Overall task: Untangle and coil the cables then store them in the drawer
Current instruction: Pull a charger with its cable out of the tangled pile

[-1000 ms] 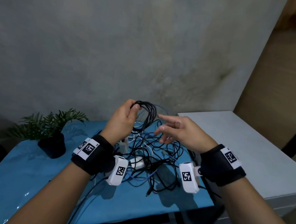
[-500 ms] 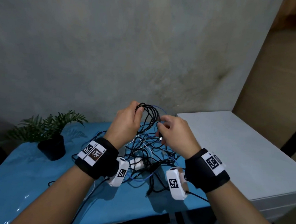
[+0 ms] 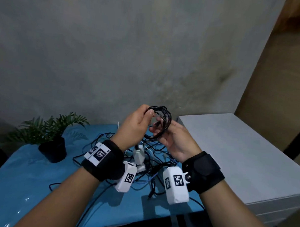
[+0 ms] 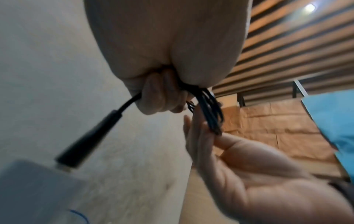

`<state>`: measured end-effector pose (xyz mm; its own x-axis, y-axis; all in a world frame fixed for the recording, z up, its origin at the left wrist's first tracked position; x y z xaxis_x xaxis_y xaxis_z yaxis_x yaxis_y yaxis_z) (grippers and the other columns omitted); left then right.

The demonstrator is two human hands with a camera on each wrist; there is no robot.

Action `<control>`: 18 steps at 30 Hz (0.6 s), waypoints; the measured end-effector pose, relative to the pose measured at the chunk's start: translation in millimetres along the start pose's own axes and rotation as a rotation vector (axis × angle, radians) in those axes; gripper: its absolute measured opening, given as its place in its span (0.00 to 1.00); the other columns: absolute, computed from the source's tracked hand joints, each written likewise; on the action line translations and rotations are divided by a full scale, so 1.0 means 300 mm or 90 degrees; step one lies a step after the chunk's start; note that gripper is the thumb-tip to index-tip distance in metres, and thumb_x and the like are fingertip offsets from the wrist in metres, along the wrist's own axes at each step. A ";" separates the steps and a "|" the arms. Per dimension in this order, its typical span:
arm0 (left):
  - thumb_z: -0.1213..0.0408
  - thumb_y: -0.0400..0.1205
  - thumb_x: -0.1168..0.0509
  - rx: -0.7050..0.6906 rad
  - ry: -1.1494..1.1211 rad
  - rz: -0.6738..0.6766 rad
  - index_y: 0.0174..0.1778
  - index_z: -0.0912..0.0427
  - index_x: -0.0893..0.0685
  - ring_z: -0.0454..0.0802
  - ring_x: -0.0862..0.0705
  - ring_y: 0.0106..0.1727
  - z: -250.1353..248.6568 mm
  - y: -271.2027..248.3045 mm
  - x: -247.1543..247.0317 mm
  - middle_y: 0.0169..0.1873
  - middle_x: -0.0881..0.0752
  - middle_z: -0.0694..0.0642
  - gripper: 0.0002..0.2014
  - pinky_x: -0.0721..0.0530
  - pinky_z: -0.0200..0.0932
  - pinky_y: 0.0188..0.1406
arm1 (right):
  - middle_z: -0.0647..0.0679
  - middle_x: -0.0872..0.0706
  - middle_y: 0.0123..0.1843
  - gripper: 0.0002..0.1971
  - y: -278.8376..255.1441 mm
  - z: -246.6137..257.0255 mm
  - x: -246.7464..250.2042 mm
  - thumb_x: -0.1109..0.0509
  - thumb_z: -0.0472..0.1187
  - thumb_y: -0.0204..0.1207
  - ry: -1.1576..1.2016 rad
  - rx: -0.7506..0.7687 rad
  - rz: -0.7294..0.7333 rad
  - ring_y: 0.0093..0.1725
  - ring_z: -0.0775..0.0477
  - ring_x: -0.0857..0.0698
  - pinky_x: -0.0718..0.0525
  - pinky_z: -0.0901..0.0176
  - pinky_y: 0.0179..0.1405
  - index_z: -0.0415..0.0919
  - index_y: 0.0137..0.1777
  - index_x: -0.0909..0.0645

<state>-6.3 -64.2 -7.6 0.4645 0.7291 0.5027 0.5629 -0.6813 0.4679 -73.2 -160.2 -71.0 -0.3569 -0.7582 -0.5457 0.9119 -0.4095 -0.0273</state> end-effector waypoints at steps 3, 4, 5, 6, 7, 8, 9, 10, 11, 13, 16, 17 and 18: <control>0.56 0.93 0.46 -0.030 0.110 -0.051 0.49 0.55 0.24 0.45 0.21 0.31 -0.018 -0.005 0.027 0.30 0.20 0.51 0.11 0.27 0.52 0.34 | 0.47 0.12 0.38 0.11 -0.014 -0.012 -0.021 0.40 0.36 0.88 0.035 -0.052 0.018 0.42 0.48 0.09 0.12 0.58 0.45 0.36 0.57 0.16; 0.56 0.93 0.46 -0.031 0.136 -0.065 0.49 0.56 0.24 0.48 0.22 0.32 -0.023 -0.006 0.036 0.29 0.20 0.51 0.11 0.30 0.53 0.33 | 0.46 0.12 0.39 0.13 -0.016 -0.008 -0.023 0.40 0.39 0.88 0.034 -0.058 0.024 0.44 0.46 0.10 0.14 0.54 0.48 0.36 0.56 0.15; 0.56 0.93 0.47 -0.023 0.161 -0.078 0.50 0.57 0.25 0.51 0.22 0.32 -0.021 -0.003 0.041 0.29 0.21 0.51 0.11 0.32 0.53 0.33 | 0.45 0.13 0.41 0.15 -0.017 -0.004 -0.025 0.40 0.43 0.86 0.042 -0.064 0.033 0.46 0.44 0.12 0.17 0.50 0.51 0.35 0.55 0.14; 0.56 0.93 0.47 -0.011 0.184 -0.089 0.50 0.58 0.25 0.54 0.23 0.32 -0.015 0.001 0.044 0.29 0.22 0.51 0.12 0.33 0.53 0.33 | 0.44 0.13 0.42 0.18 -0.019 0.000 -0.033 0.37 0.50 0.83 0.046 -0.072 0.048 0.47 0.43 0.13 0.19 0.47 0.53 0.36 0.55 0.14; 0.56 0.93 0.48 0.004 0.206 -0.099 0.50 0.59 0.26 0.56 0.24 0.33 -0.007 0.004 0.043 0.29 0.22 0.51 0.12 0.33 0.53 0.34 | 0.45 0.13 0.43 0.22 -0.020 0.003 -0.042 0.35 0.58 0.80 0.027 -0.077 0.058 0.47 0.43 0.14 0.21 0.45 0.55 0.38 0.53 0.15; 0.55 0.93 0.48 0.017 0.224 -0.106 0.49 0.58 0.27 0.57 0.24 0.33 -0.002 0.006 0.041 0.29 0.23 0.51 0.12 0.33 0.53 0.33 | 0.47 0.14 0.43 0.24 -0.018 0.005 -0.053 0.34 0.64 0.76 -0.024 -0.073 0.068 0.47 0.44 0.15 0.21 0.45 0.56 0.41 0.51 0.16; 0.55 0.93 0.48 0.026 0.236 -0.110 0.49 0.57 0.28 0.57 0.25 0.34 0.004 0.008 0.038 0.29 0.23 0.51 0.12 0.33 0.53 0.33 | 0.49 0.16 0.42 0.22 -0.013 0.007 -0.062 0.31 0.65 0.75 -0.094 -0.060 0.071 0.47 0.45 0.15 0.21 0.46 0.55 0.44 0.48 0.17; 0.55 0.93 0.49 0.031 0.242 -0.114 0.48 0.56 0.30 0.58 0.25 0.34 0.006 0.009 0.037 0.29 0.23 0.51 0.11 0.33 0.53 0.33 | 0.50 0.17 0.41 0.16 -0.007 0.014 -0.068 0.28 0.60 0.77 -0.157 -0.035 0.069 0.48 0.46 0.16 0.20 0.48 0.54 0.46 0.45 0.19; 0.55 0.93 0.49 0.034 0.246 -0.118 0.48 0.56 0.31 0.58 0.26 0.34 0.010 0.011 0.037 0.30 0.23 0.52 0.11 0.33 0.53 0.34 | 0.51 0.17 0.39 0.10 0.000 0.024 -0.071 0.26 0.51 0.80 -0.216 -0.004 0.060 0.48 0.47 0.16 0.19 0.51 0.51 0.46 0.43 0.19; 0.55 0.92 0.49 0.039 0.248 -0.129 0.48 0.54 0.31 0.59 0.26 0.33 0.017 0.012 0.043 0.29 0.23 0.52 0.10 0.34 0.53 0.33 | 0.51 0.14 0.39 0.03 0.013 0.048 -0.064 0.29 0.38 0.84 -0.320 0.044 0.040 0.42 0.51 0.14 0.15 0.56 0.48 0.42 0.48 0.18; 0.54 0.93 0.49 0.037 0.272 -0.130 0.49 0.53 0.31 0.60 0.26 0.33 0.026 0.014 0.048 0.30 0.23 0.53 0.10 0.34 0.53 0.32 | 0.42 0.09 0.51 0.09 0.020 0.061 -0.052 0.36 0.34 0.88 -0.473 0.060 0.050 0.41 0.51 0.09 0.10 0.50 0.55 0.31 0.60 0.17; 0.53 0.93 0.49 0.040 0.282 -0.126 0.49 0.53 0.31 0.61 0.25 0.34 0.032 0.016 0.052 0.31 0.21 0.54 0.10 0.33 0.53 0.32 | 0.40 0.09 0.57 0.11 0.015 0.067 -0.055 0.39 0.35 0.89 -0.526 0.063 0.064 0.44 0.47 0.07 0.09 0.47 0.57 0.31 0.62 0.18; 0.52 0.93 0.49 0.040 0.298 -0.120 0.50 0.54 0.30 0.62 0.24 0.35 0.038 0.019 0.059 0.32 0.20 0.55 0.11 0.32 0.53 0.33 | 0.40 0.10 0.60 0.12 0.009 0.078 -0.058 0.41 0.36 0.90 -0.580 0.069 0.079 0.47 0.45 0.06 0.09 0.47 0.58 0.34 0.64 0.17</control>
<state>13.0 -54.5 -4.2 0.0025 0.7215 0.6924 0.6543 -0.5248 0.5445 -69.5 -160.0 -42.1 -0.3211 -0.8873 0.3309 0.9468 -0.3086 0.0911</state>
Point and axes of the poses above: each hand's wrist, its own y-axis towards the middle knuckle, its own x-axis out of the back of the hand, z = x × y, the point moved 10 cm from there along y, towards the middle knuckle
